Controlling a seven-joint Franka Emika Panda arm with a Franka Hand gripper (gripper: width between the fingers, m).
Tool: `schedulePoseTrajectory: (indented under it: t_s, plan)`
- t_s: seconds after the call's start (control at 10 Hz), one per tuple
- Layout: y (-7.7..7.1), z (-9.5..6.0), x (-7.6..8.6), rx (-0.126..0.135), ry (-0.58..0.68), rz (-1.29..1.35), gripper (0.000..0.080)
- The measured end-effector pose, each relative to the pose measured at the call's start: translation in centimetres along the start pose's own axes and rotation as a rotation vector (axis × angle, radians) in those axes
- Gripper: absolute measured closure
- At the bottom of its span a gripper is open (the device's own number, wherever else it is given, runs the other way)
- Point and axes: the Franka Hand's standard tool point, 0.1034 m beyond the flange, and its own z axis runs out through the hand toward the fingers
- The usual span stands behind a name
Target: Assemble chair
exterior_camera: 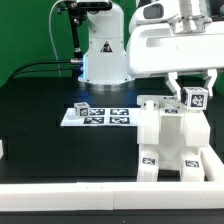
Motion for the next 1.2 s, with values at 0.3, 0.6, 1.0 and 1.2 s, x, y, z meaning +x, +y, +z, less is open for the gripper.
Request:
schedulePoseTrajectory:
  t_s: [0.3, 0.6, 1.0, 1.2]
  plan:
    - [-0.04, 0.01, 0.02, 0.0, -0.001, -0.001, 0.0515]
    - [-0.05, 0.01, 0.02, 0.0, -0.001, -0.001, 0.0319]
    - [-0.05, 0.01, 0.02, 0.0, -0.001, -0.001, 0.0153]
    - [-0.01, 0.02, -0.16, 0.004, -0.045, 0.003, 0.0153]
